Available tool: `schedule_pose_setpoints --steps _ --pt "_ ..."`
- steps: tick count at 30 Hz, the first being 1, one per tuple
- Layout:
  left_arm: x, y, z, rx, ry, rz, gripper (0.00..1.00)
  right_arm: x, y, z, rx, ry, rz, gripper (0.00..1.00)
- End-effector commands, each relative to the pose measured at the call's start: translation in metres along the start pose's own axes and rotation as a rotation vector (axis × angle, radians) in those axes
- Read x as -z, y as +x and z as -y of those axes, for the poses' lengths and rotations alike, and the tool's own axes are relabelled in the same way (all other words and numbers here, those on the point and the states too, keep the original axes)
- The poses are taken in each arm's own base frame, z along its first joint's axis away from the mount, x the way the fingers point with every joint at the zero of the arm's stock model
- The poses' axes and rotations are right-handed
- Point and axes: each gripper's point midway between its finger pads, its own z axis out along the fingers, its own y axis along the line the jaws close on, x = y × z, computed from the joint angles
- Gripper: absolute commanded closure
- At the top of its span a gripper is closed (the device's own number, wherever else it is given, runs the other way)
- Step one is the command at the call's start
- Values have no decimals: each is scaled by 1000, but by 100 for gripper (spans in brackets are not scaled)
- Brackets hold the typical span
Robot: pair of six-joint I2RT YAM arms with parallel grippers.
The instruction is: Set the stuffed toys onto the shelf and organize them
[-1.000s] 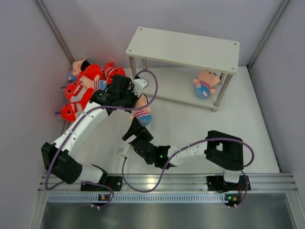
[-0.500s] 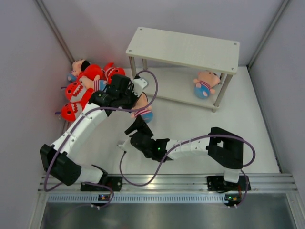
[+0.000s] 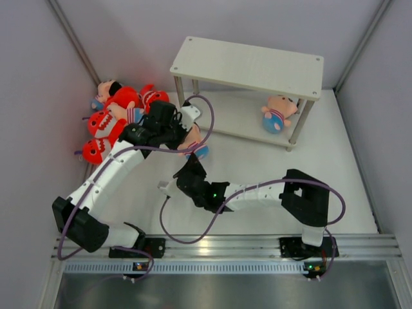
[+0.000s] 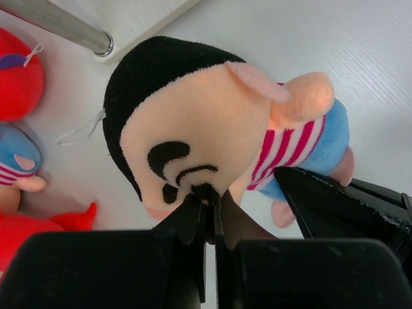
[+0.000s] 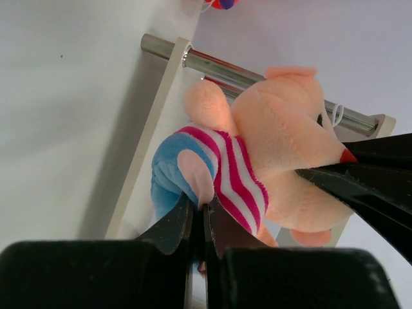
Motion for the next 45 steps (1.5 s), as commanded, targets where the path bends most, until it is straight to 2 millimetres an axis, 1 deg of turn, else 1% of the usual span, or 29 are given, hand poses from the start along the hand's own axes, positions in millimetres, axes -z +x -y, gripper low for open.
schedule_pose_setpoints --steps 1,2,4,5,7,8,10,13,15,16,19,20,22,23,24,28,30,31,32,33,34,35,36,37,39,40,41,43,45 --pt "12 -8 3 -24 6 48 100 2 15 28 -111 58 -30 100" --pt "11 -8 4 -26 12 50 93 3 15 30 -137 63 -25 100" --pt "11 -8 6 -25 21 51 72 5 14 30 -207 54 -2 100" --pt "11 -8 7 -24 24 52 59 7 15 33 -270 56 24 100" --pt "11 -9 5 -20 20 52 37 8 16 32 -319 53 47 100" --pt "11 -10 5 -20 16 53 35 7 22 28 -337 44 45 100" --pt "12 -11 1 -20 -6 52 29 8 27 29 -400 50 60 100" --pt "17 -11 -6 -21 -46 51 17 5 48 10 -415 39 11 100" --pt "21 -12 -11 -26 -72 56 3 4 58 3 -421 40 -29 100" --pt "26 -13 -13 -29 -88 63 2 4 63 -5 -423 29 -43 100" --pt "38 -13 -27 -52 -170 65 2 4 72 -7 -481 39 -41 100" --pt "42 -10 -36 -61 -223 50 2 2 82 -10 -487 42 -58 100" --pt "49 -6 -45 -67 -277 37 2 -3 94 -6 -507 66 -83 100" --pt "51 -3 -49 -68 -306 26 2 -8 107 -3 -505 76 -111 100" --pt "53 3 -54 -67 -338 6 2 -11 113 1 -510 92 -120 100" --pt "50 14 -50 -63 -329 -11 2 -25 143 18 -506 121 -165 100" --pt "48 20 -50 -66 -332 -27 2 -36 143 16 -504 87 -123 100" --pt "47 21 -51 -70 -337 -36 2 -43 156 19 -522 92 -129 100" --pt "47 23 -53 -77 -347 -46 2 -52 152 17 -535 67 -75 100" --pt "45 25 -54 -78 -353 -58 2 -58 156 14 -544 48 -63 100" --pt "45 26 -58 -76 -370 -68 2 -67 174 16 -579 46 -81 100" --pt "45 25 -59 -75 -374 -69 2 -77 173 10 -588 16 -54 100" --pt "44 25 -59 -71 -376 -73 2 -82 177 10 -600 4 -49 100" --pt "44 23 -59 -69 -370 -65 2 -89 189 16 -620 10 -60 100" --pt "43 23 -58 -68 -366 -66 2 -101 190 7 -635 -29 -42 100" --pt "43 23 -59 -68 -366 -66 2 -105 200 9 -643 -28 -50 100" --pt "43 23 -59 -68 -368 -66 2 -111 200 1 -641 -52 -51 100" --pt "43 24 -58 -70 -367 -69 2 -116 211 -5 -654 -60 -72 100" --pt "42 26 -58 -78 -365 -75 2 -117 216 -14 -665 -76 -76 100"
